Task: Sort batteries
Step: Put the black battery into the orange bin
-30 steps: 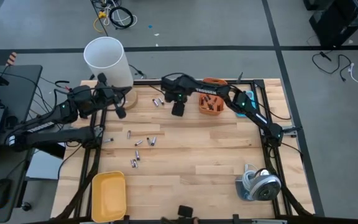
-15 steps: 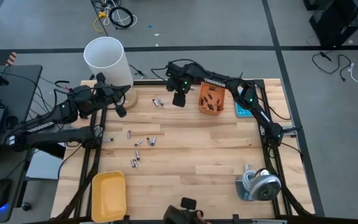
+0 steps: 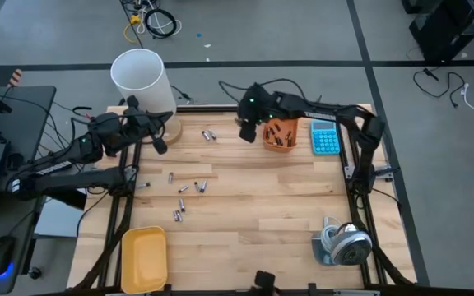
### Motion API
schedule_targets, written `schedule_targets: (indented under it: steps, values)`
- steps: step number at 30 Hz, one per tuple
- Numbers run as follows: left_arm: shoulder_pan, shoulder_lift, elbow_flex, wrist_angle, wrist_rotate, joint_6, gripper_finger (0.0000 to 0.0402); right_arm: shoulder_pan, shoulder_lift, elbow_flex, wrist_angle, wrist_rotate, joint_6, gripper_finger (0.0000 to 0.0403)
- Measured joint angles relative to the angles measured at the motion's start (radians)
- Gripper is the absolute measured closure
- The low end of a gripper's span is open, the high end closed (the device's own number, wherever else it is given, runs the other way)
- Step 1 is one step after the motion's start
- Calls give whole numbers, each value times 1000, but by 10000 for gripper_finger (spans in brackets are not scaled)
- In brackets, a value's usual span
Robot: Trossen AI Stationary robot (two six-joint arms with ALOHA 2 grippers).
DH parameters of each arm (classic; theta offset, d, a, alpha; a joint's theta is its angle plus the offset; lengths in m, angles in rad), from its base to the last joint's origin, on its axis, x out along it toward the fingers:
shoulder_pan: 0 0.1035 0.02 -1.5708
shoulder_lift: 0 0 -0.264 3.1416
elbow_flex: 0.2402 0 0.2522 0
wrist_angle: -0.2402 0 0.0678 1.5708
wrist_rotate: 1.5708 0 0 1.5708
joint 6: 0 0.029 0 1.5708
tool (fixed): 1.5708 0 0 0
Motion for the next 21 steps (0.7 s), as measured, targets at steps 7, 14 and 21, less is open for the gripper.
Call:
schedule_targets:
  steps: [7, 14, 21]
  values:
    - [0, 0, 0, 21, 0, 0, 401, -15, 75, 72, 89, 116, 95, 248]
    - [0, 0, 0, 27, 0, 0, 401, -51, 249, 375, -248, 123, 189, 248]
    - [0, 0, 0, 25, 0, -20, 401, -66, 435, 548, -442, 83, 202, 248]
